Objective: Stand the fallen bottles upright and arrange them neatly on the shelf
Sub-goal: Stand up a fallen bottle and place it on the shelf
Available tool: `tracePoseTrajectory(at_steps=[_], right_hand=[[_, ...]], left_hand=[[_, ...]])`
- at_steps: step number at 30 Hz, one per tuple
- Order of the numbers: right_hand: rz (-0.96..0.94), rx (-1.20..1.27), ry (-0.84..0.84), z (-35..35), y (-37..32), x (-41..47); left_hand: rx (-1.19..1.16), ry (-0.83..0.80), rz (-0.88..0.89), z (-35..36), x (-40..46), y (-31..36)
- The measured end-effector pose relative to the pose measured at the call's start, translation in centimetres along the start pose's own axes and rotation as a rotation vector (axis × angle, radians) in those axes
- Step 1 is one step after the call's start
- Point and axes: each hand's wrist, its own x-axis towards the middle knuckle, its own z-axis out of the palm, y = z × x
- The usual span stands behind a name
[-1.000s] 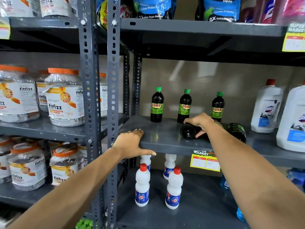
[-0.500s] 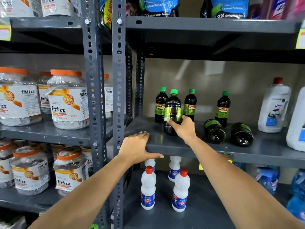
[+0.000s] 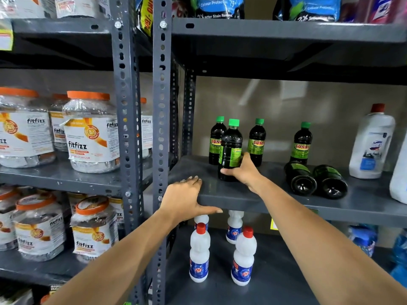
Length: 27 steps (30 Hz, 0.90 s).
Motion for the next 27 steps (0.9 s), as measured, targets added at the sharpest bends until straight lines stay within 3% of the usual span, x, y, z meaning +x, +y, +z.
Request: tracePoseTrajectory(at_steps=[4, 7, 9, 14, 27], right_hand=[[0.016, 0.149, -0.030, 0.4, 0.4, 0.2], [-0.033, 0.044, 0.056, 0.4, 0.6, 0.1], [-0.041, -0.009, 0.006, 0.8, 0.2, 0.1], [0.023, 0.213, -0.023, 1.5, -0.4, 0.8], [-0.080, 0.142, 0.006, 1.6, 0.5, 0.4]], left_hand=[[-0.005, 0.002, 0.002, 0.1, 0.1, -0.1], [-0.014, 0.013, 0.006, 0.2, 0.1, -0.1], [-0.021, 0.017, 0.014, 0.4, 0.0, -0.1], [-0.049, -0.010, 0.014, 0.3, 0.0, 0.0], [-0.061, 0.004, 0.005, 0.0, 0.0, 0.0]])
